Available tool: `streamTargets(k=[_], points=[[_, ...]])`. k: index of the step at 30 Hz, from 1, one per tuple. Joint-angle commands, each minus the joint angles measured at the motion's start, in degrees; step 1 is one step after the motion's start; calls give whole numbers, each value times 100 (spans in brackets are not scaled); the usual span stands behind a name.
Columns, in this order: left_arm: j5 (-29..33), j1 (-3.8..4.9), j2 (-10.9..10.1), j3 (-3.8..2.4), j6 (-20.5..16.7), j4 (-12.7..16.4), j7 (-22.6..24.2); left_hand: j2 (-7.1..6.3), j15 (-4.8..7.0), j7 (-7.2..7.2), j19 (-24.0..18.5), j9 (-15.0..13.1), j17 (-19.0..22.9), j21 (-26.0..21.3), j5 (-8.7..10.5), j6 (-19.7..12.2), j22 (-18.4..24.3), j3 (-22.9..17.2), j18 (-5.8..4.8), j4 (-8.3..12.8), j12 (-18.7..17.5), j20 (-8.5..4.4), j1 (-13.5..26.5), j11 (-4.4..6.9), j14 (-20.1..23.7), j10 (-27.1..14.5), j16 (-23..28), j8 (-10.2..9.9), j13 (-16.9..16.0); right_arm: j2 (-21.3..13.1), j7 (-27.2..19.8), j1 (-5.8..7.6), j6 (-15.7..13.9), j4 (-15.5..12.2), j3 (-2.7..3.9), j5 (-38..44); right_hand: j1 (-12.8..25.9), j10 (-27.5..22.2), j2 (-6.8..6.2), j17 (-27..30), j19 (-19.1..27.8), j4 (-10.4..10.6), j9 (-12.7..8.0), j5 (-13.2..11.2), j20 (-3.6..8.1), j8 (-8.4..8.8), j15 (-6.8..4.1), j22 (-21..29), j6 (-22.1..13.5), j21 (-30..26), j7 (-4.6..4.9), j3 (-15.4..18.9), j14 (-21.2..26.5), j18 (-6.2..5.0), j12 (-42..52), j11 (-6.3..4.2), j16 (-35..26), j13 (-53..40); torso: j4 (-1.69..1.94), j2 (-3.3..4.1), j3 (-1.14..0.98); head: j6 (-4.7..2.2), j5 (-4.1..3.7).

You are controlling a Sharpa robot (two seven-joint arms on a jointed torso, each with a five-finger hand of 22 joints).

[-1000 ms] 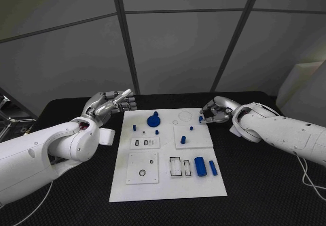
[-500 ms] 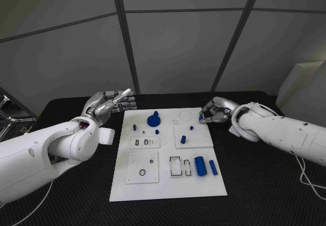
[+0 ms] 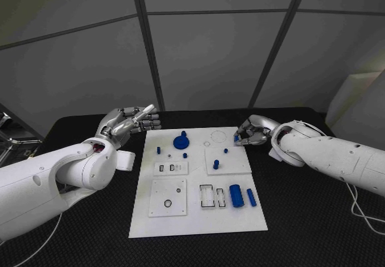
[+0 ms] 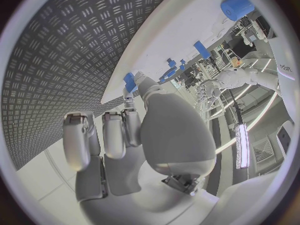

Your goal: Assemble the parts on the task board

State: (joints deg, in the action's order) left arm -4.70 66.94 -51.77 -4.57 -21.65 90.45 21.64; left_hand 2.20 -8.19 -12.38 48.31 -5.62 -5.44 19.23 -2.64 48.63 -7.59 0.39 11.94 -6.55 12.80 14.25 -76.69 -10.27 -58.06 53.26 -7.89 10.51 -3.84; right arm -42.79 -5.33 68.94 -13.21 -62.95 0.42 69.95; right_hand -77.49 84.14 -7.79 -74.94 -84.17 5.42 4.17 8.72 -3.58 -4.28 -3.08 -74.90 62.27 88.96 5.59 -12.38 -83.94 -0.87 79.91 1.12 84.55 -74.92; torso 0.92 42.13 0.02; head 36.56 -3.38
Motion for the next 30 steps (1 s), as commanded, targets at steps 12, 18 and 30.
streamTargets(k=[12,18,30], points=[[-23,7,-6,-6,71,-8,8,74,-23,-32,35,9,7,-9,-36,36,14,14,-160,54,-36,12,-5,-4,36,39,45,-26,6,-82,-94,8,-542,-275,8,-61,6,177,285,-571,-583,-83,34,45,53,-61,-47,-1510,268,104,-79,-154,-409,87,110,-89,86,-685,-3,-6,-2,20,11],[-23,7,-23,-6,67,-19,10,74,-23,-32,35,9,7,-9,-36,36,14,14,-160,54,-36,12,-5,-4,36,39,45,-26,6,-193,-58,10,-818,-678,134,-181,12,184,340,-590,-583,-113,44,68,68,-60,-62,-1510,317,104,-97,-188,-413,87,122,-105,95,-696,6,-10,6,11,14],[-23,8,23,-6,76,-115,10,78,-24,-31,34,10,7,-11,-35,37,17,18,-160,58,-40,13,-3,-4,36,40,51,-29,6,-36,394,16,-910,-1719,280,1,28,191,366,-595,-583,-124,48,74,75,-58,-69,-1510,341,104,-106,-200,-414,87,136,-113,98,-709,14,-18,21,-6,100]])
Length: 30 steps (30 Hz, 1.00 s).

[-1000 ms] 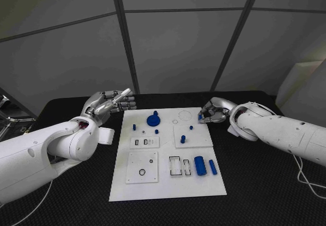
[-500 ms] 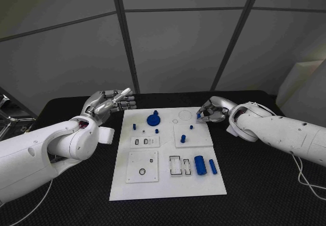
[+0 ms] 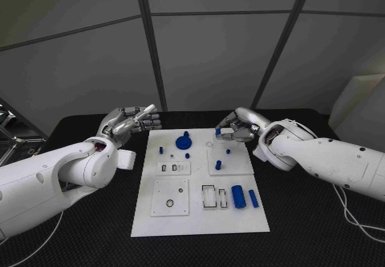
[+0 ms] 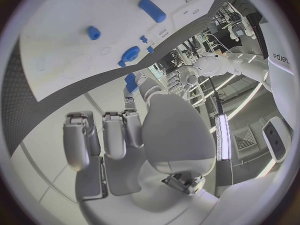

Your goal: Assemble the parts on the task board

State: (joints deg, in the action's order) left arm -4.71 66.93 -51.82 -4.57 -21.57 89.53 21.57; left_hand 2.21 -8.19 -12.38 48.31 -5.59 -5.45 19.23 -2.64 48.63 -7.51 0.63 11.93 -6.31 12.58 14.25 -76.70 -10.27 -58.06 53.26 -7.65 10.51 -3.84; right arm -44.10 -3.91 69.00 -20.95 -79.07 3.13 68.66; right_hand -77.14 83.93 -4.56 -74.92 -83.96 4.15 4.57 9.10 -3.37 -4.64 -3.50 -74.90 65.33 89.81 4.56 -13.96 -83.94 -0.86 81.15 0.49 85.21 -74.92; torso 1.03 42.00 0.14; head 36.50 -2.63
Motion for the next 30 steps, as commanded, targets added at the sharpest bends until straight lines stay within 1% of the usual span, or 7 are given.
streamTargets(k=[1,10,12,13,16,22,30], points=[[-22,8,38,-6,70,-37,16,76,-24,-31,34,7,8,-11,-35,38,9,-6,-159,34,-18,13,-1,-4,36,40,28,-29,6,151,292,10,-122,-127,10,173,-7,212,42,-597,-604,3,9,36,54,-21,-27,-1510,35,19,-4,-43,-415,86,12,-51,32,-710,7,-6,13,5,31],[-22,10,64,-7,76,-101,25,76,-24,-31,34,7,8,-11,-35,38,9,-6,-159,34,-18,13,-1,-4,36,40,28,-29,6,752,681,-78,-176,-198,-15,467,0,197,51,-525,-604,-39,3,51,66,15,-36,-1510,15,19,1,-60,-399,86,-16,-53,-4,-686,2,-3,15,65,191],[-22,10,55,-7,76,-105,25,76,-24,-31,34,7,8,-11,-35,38,9,-6,-159,34,-18,13,-1,-4,36,40,28,-29,6,855,785,-110,-130,-213,-50,542,8,195,54,-513,-604,-45,0,52,67,27,-35,-1510,3,19,6,-63,-396,86,-18,-49,-10,-685,-9,-1,9,89,225],[-22,11,51,-7,75,-108,25,76,-24,-31,34,7,8,-11,-35,38,9,-6,-159,34,-18,13,-1,-4,36,40,28,-29,6,913,853,-126,-91,-226,-98,580,8,195,55,-513,-604,-45,0,52,67,28,-35,-1510,2,19,7,-63,-396,86,-18,-49,-10,-685,-9,1,8,101,238],[-22,11,51,-7,77,-115,25,76,-24,-31,34,7,8,-11,-35,38,9,-6,-159,34,-18,13,-1,-4,36,40,28,-29,6,1038,1037,-155,20,-236,-163,743,9,195,57,-518,-604,-49,-1,53,67,32,-35,-1510,-2,19,8,-66,-397,86,-16,-48,-8,-686,-2,0,10,124,281],[-22,12,54,-7,95,-128,7,76,-24,-31,34,7,8,-11,-35,38,9,-6,-159,34,-18,13,-1,-4,36,40,28,-29,6,1208,1432,-222,189,-278,-228,1081,3,195,74,-517,-604,-72,-2,58,68,43,-34,-1510,-4,19,8,-83,-397,86,-16,-46,-8,-688,-5,2,4,157,308],[-22,12,58,-7,104,-137,-3,79,-24,-31,34,8,8,-12,-34,39,11,-2,-159,38,-22,13,1,-5,35,42,34,-33,6,1327,1661,-289,250,-283,-247,1405,11,193,61,-510,-604,-86,-1,59,69,46,-33,-1510,1,19,10,-79,-395,86,-17,-45,-12,-687,-11,0,5,190,348]])
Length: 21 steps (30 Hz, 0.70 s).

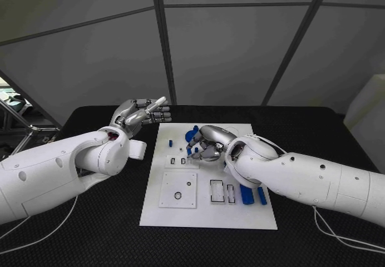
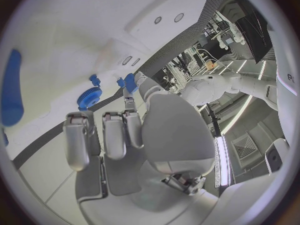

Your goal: Assemble the parts on the task board

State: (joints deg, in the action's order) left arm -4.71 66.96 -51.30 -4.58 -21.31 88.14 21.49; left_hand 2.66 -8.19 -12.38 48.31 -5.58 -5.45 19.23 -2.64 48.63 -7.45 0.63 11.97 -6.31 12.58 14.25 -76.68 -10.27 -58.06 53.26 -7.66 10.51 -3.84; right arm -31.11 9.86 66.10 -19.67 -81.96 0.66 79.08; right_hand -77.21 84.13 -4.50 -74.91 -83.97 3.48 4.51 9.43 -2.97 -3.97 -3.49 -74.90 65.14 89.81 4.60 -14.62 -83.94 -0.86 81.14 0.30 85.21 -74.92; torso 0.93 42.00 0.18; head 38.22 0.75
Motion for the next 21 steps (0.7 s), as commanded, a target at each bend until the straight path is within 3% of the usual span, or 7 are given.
streamTargets(k=[1,6,12,21], points=[[-22,9,7,-6,80,3,5,35,-24,-31,34,7,8,-12,-34,39,5,-2,-163,38,-22,13,-1,-5,35,42,35,-33,6,40,294,-4,124,15,0,377,19,173,55,-511,-603,-20,5,26,29,-21,-34,-1510,21,19,6,-13,-395,86,-17,-26,-12,-687,0,0,1,25,13],[-22,10,14,-6,87,2,0,35,-24,-31,34,7,8,-12,-34,39,5,-2,-163,38,-22,13,-1,-5,35,42,35,-33,6,108,321,-33,184,59,-10,459,32,173,42,-509,-603,-30,7,27,29,-19,-33,-1510,27,19,6,-7,-395,86,-17,-25,-13,-688,3,0,0,43,25],[-22,10,23,-6,95,-5,-3,35,-24,-31,34,7,8,-12,-34,39,5,-2,-163,38,-22,13,-1,-5,35,42,35,-33,6,168,346,-58,239,109,-84,529,50,171,31,-501,-603,-36,7,28,29,-16,-33,-1510,31,19,8,-1,-393,86,-20,-24,-18,-685,5,2,2,41,42],[-22,10,29,-6,105,-17,-12,35,-24,-31,34,7,8,-12,-34,39,5,-2,-163,38,-22,13,-1,-5,35,42,35,-33,6,220,360,-76,254,192,-107,565,65,170,26,-499,-603,-38,7,29,29,-11,-32,-1510,29,19,10,3,-392,86,-21,-23,-19,-685,4,-2,5,59,49]])
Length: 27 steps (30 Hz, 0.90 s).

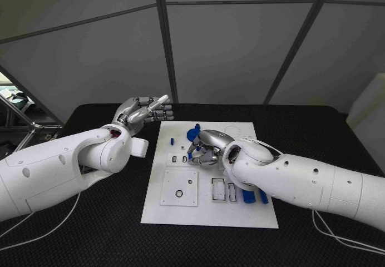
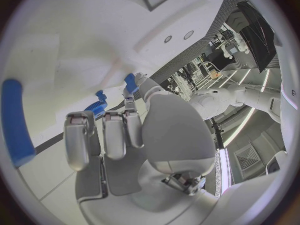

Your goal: Assemble the parts on the task board

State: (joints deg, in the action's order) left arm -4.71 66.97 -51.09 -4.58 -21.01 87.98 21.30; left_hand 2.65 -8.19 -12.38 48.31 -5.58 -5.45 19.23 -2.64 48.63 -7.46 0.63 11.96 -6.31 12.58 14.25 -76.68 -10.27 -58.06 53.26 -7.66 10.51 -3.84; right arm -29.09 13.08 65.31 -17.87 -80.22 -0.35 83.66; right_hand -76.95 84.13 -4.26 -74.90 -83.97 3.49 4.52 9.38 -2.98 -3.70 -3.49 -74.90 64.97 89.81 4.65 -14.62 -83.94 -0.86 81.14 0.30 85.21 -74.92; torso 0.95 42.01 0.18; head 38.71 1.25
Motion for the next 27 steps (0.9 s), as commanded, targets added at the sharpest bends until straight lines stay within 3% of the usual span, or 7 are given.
streamTargets(k=[1,27], points=[[-22,9,9,-6,75,-2,5,35,-24,-31,34,7,8,-12,-34,39,6,-2,-162,38,-22,13,-1,-5,35,42,35,-33,6,21,38,2,76,22,-6,107,38,170,2,-500,-603,-39,6,34,29,-38,-33,-1510,46,19,4,3,-392,86,-21,-23,-19,-685,2,-3,5,9,-1],[-22,9,18,-6,89,-20,-10,37,-25,-32,32,9,8,-14,-34,40,10,6,-163,42,-28,14,6,-5,35,43,44,-38,5,76,152,-7,395,87,-10,183,146,157,-48,-468,-603,-54,-3,21,24,-1,-24,-1510,9,19,20,36,-385,86,-43,-10,-37,-667,1,-3,0,50,23]])
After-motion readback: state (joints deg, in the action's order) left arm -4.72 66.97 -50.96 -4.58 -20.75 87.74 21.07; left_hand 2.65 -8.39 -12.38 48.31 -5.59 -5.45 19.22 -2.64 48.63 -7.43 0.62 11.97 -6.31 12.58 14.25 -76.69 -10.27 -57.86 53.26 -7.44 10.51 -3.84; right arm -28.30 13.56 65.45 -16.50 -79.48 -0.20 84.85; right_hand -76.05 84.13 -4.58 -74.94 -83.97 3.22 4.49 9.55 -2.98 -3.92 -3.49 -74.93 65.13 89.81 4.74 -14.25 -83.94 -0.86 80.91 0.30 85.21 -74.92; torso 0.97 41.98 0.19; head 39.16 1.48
